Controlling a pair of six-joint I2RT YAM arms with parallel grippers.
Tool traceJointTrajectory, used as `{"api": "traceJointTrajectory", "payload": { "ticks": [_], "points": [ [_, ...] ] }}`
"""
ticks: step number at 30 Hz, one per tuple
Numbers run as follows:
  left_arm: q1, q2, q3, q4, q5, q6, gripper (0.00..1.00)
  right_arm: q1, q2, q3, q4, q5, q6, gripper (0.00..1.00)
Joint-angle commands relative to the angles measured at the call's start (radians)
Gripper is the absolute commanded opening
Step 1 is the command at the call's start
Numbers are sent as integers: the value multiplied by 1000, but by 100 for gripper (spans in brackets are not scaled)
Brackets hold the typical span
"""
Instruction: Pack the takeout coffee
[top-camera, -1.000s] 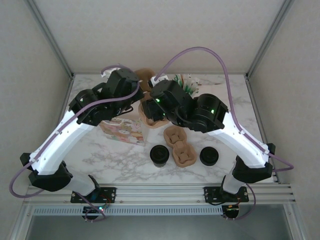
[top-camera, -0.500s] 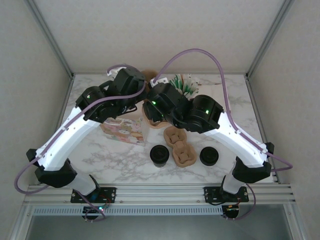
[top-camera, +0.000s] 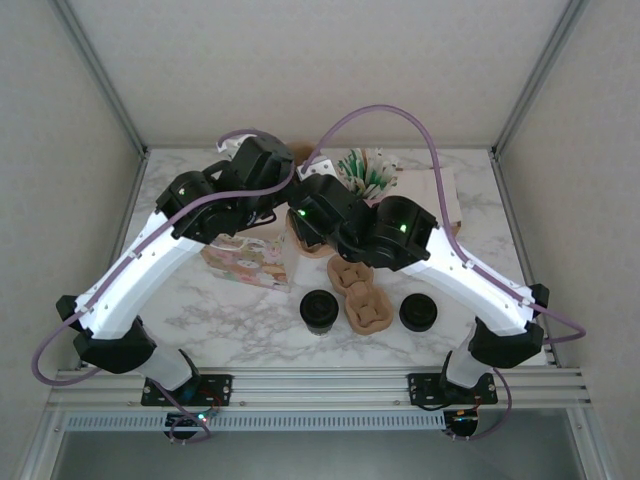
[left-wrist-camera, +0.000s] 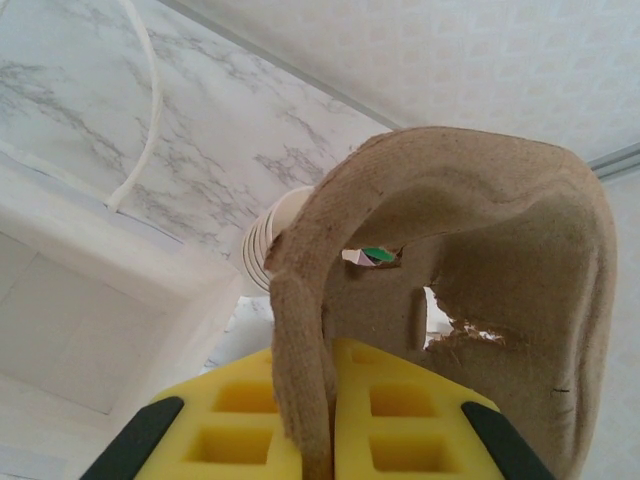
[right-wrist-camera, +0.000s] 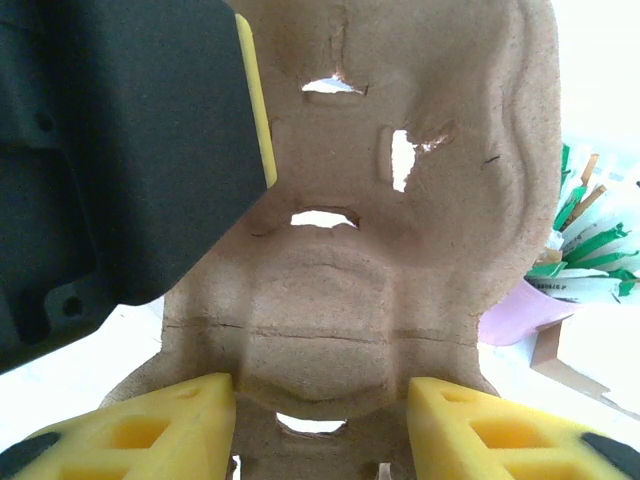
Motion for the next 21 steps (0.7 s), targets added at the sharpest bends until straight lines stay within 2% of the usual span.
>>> {"api": "traceJointTrajectory", "payload": {
  "ticks": [1,11,17,21],
  "points": [
    [-11,5,27,-38,1,6,0,4,-41,-33,78,44,-38,49],
    [-12,10,29,-29,21,7,0,6,-46,-73,136,68,-64,45],
    [-12,3,28,-22,27,13,0,6,-46,-95,154,73,-69,40],
    [-13,-9,27,-20,14,24,10,6,-63,-117,170,68,-71,38]
  ]
}}
